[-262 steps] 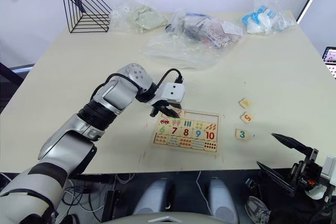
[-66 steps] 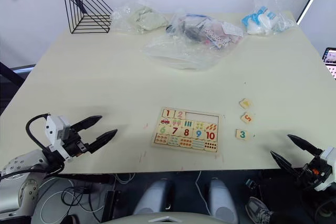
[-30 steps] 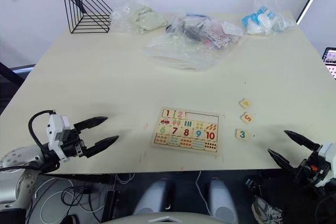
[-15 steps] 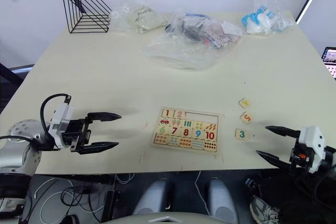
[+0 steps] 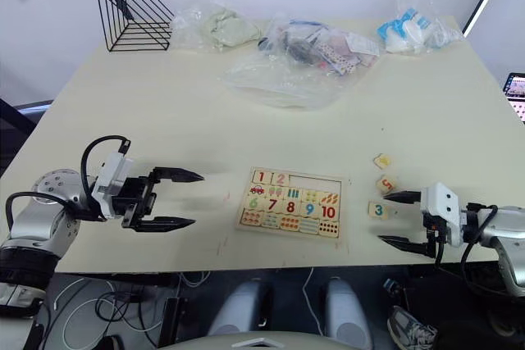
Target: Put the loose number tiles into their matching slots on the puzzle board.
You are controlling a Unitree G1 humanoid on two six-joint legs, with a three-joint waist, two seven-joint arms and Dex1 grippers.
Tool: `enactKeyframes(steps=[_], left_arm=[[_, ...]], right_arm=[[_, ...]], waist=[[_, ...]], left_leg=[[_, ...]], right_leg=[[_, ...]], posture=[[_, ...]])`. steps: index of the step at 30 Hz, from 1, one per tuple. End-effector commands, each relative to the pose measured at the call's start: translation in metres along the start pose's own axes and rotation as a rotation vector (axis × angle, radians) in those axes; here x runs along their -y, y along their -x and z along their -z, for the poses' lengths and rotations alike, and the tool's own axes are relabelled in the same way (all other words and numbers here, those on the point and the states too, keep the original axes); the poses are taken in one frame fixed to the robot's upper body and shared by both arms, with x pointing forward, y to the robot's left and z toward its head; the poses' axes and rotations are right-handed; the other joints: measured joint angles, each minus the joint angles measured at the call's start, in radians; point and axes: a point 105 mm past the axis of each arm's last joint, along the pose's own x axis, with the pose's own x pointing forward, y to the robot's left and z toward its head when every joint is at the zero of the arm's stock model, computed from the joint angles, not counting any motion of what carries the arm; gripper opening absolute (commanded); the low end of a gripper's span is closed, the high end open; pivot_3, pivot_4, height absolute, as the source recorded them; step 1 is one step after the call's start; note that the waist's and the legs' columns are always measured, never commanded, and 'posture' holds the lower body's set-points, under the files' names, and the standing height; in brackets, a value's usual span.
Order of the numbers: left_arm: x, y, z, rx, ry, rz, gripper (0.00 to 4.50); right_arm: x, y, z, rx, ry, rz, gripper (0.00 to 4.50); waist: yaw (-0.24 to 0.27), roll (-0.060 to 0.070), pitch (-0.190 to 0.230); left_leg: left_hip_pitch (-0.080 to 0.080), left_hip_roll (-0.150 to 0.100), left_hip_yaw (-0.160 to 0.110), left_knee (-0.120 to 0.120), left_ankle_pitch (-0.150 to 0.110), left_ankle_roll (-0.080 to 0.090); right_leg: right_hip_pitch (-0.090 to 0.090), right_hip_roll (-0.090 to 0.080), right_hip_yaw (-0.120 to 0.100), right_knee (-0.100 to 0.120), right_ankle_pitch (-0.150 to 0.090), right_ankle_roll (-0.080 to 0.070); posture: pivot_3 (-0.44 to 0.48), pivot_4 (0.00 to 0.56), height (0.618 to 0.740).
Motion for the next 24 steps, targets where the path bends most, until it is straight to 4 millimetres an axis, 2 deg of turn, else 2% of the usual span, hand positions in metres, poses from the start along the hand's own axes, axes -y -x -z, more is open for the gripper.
enactKeyframes(steps=[1, 13, 16, 17, 18, 19, 21, 22, 24], left_arm=[[0.0016, 0.0028, -0.0086, 0.017, -0.041, 0.032, 4.43], [0.0043, 0.0013, -0.0092, 0.023, -0.051, 0.042, 4.43], [0.0048, 0.0012, -0.0093, 0.021, -0.054, 0.044, 4.50], [0.0048, 0.0012, -0.0094, 0.021, -0.055, 0.044, 4.50], [0.0048, 0.0011, -0.0095, 0.022, -0.056, 0.044, 4.50], [0.0048, 0.0010, -0.0097, 0.023, -0.056, 0.044, 4.50], [0.0047, 0.0008, -0.0099, 0.024, -0.057, 0.043, 4.50], [0.0047, 0.0006, -0.0098, 0.025, -0.057, 0.043, 4.50], [0.0046, 0.0001, -0.0097, 0.026, -0.057, 0.044, 4.50]], right_arm=[[0.0067, 0.0016, -0.0041, -0.027, 0.037, 0.007, 4.50], [0.0094, -0.0008, -0.0056, -0.060, 0.013, 0.005, 4.50], [0.0106, -0.0022, -0.0068, -0.061, 0.016, 0.013, 3.59], [0.0110, -0.0031, -0.0073, -0.060, 0.018, 0.016, 3.42], [0.0114, -0.0040, -0.0078, -0.059, 0.023, 0.019, 2.76], [0.0116, -0.0046, -0.0081, -0.058, 0.024, 0.022, 2.39], [0.0118, -0.0053, -0.0078, -0.059, 0.026, 0.026, 1.28], [0.0119, -0.0056, -0.0070, -0.062, 0.028, 0.029, 0.93], [0.0125, -0.0058, -0.0064, -0.064, 0.028, 0.034, 0.86]], waist=[[0.000, 0.000, 0.000], [0.000, 0.000, 0.000], [0.000, 0.000, 0.000], [0.000, 0.000, 0.000], [0.000, 0.000, 0.000], [0.000, 0.000, 0.000], [0.000, 0.000, 0.000], [0.000, 0.000, 0.000], [0.000, 0.000, 0.000]], left_leg=[[0.000, 0.000, 0.000, 0.000, 0.000, 0.000], [0.000, 0.000, 0.000, 0.000, 0.000, 0.000], [0.000, 0.000, -0.001, 0.000, 0.000, 0.000], [0.000, 0.000, -0.001, 0.000, 0.000, 0.000], [0.000, 0.000, 0.000, 0.000, 0.000, 0.000], [0.000, 0.000, 0.000, 0.000, 0.000, 0.000], [0.000, 0.000, 0.000, 0.000, 0.000, 0.000], [0.000, 0.000, 0.000, 0.000, 0.000, 0.000], [0.000, 0.000, -0.001, 0.000, 0.000, 0.000]], right_leg=[[0.000, 0.000, 0.000, 0.000, 0.000, 0.000], [0.000, 0.000, 0.000, 0.001, 0.000, 0.000], [0.000, 0.000, 0.000, 0.001, 0.000, 0.000], [0.000, 0.000, 0.000, 0.001, 0.000, 0.000], [0.000, 0.000, 0.000, 0.000, 0.000, 0.000], [0.000, 0.000, 0.000, 0.000, 0.000, 0.000], [0.000, 0.000, 0.000, 0.000, 0.000, 0.000], [0.000, 0.000, 0.000, 0.001, 0.000, 0.000], [0.000, 0.000, 0.000, 0.001, 0.000, 0.000]], posture=[[0.000, 0.150, 0.740], [0.000, 0.150, 0.740], [0.000, 0.150, 0.740], [0.000, 0.150, 0.740], [0.000, 0.150, 0.740], [0.000, 0.150, 0.740], [0.000, 0.150, 0.740], [0.000, 0.150, 0.740], [0.000, 0.150, 0.740]])
